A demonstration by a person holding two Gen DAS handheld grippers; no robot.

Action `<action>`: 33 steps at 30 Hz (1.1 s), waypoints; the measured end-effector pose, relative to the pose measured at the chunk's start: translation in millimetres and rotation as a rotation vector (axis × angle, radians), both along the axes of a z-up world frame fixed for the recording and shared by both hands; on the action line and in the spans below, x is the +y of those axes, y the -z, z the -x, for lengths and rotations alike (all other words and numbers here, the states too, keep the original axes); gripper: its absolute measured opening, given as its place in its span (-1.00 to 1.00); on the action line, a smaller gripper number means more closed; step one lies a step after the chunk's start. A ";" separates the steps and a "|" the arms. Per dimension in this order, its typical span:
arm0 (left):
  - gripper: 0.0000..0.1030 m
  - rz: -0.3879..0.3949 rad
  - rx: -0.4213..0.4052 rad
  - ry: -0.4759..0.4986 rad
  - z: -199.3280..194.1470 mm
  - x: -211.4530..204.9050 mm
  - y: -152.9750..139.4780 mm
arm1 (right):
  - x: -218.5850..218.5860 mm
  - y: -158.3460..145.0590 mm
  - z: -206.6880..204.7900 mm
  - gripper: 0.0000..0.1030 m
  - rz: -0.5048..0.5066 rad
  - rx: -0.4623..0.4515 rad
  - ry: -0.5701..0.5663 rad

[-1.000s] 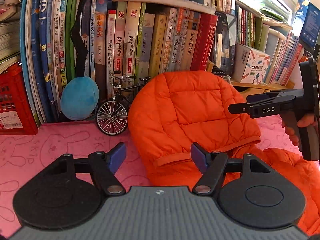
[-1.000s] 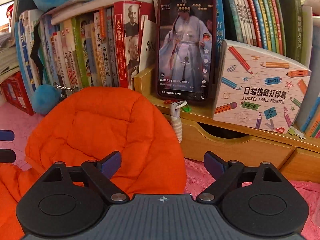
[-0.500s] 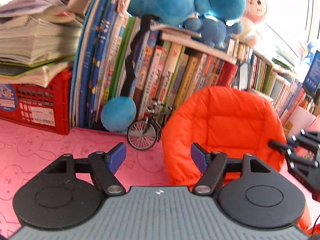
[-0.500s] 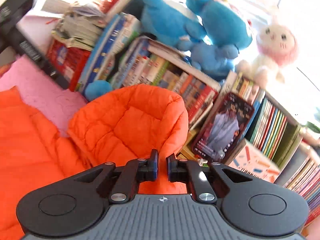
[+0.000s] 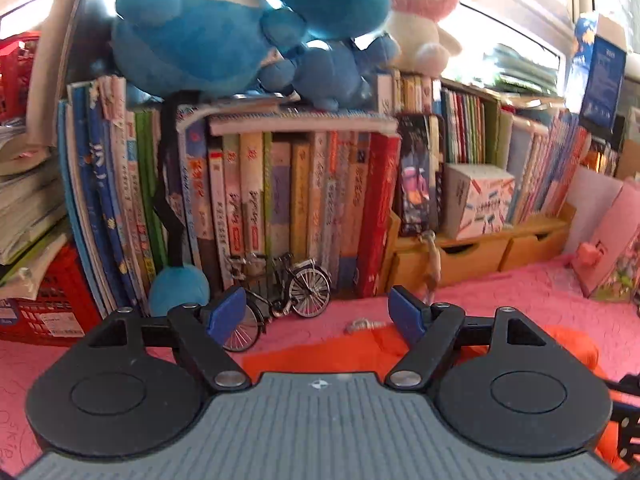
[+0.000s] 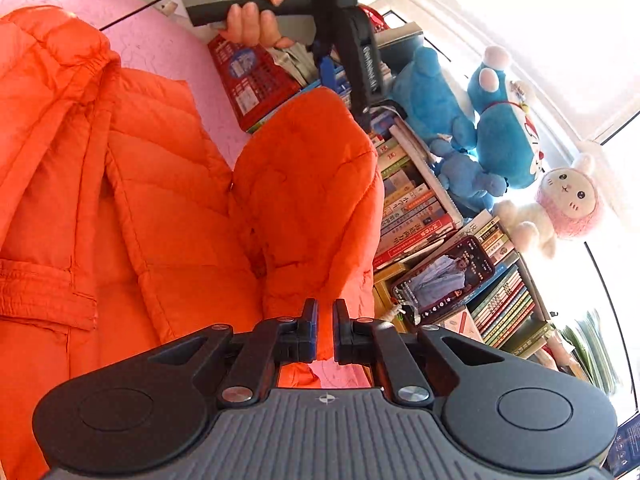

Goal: Fold clothes
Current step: 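Grasp the hood with the right gripper and fold it over the jacket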

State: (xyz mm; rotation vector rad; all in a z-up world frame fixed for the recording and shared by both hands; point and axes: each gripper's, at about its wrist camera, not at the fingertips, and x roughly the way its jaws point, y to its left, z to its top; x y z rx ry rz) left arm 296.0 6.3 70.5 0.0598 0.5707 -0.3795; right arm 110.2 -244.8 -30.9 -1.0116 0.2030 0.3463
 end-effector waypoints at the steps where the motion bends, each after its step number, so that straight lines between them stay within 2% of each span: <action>1: 0.46 -0.034 0.036 0.032 1.0 -10.6 15.2 | -1.5 0.2 -0.3 -0.76 -0.007 0.001 0.008; 3: 0.46 -0.068 0.063 0.084 9.3 -19.8 34.9 | -4.4 -2.0 -1.1 -0.60 -0.028 -0.001 0.014; 5: 0.46 -0.074 0.068 0.121 21.5 -20.5 44.9 | -5.6 -7.4 -2.2 -0.10 -0.049 -0.001 0.007; 8: 0.46 -0.032 0.086 0.148 33.1 -12.4 43.6 | 1.0 -12.3 -2.6 0.30 -0.042 0.004 -0.039; 11: 0.47 0.011 0.106 0.155 34.9 -4.9 40.1 | 23.4 2.5 -0.7 0.52 0.063 -0.010 -0.124; 15: 0.47 0.058 0.138 0.152 35.1 2.7 42.0 | 51.5 23.4 -6.8 0.65 0.167 -0.019 -0.195; 16: 0.47 0.064 0.139 0.153 37.3 4.3 41.7 | 57.9 27.6 -13.6 0.64 0.173 -0.018 -0.190; 17: 0.47 0.069 0.135 0.154 40.5 6.0 40.6 | 63.2 31.6 -21.3 0.46 0.177 -0.014 -0.179; 18: 0.47 0.073 0.131 0.155 43.7 7.6 39.5 | 67.3 34.7 -29.5 0.19 0.177 -0.006 -0.160; 19: 0.47 0.081 0.121 0.156 47.8 10.5 37.0 | 70.6 35.5 -34.7 -0.53 0.176 0.002 -0.142; 20: 0.47 0.091 0.106 0.159 52.7 14.6 33.2 | 73.0 34.7 -37.3 -0.69 0.172 0.009 -0.129; 24: 0.51 0.192 0.036 0.174 74.3 38.6 6.1 | 62.0 24.7 -14.1 -0.74 0.166 0.028 -0.164; 26: 0.52 0.206 -0.004 0.163 82.3 43.1 -6.4 | 48.2 23.8 4.3 -0.75 0.167 0.062 -0.194; 29: 0.53 0.129 -0.066 0.134 91.9 29.7 -15.7 | 31.7 31.6 28.8 -0.75 0.194 0.125 -0.226; 33: 0.53 -0.018 -0.042 0.159 98.9 -8.6 4.8 | 22.5 49.3 38.1 -0.74 0.196 0.197 -0.205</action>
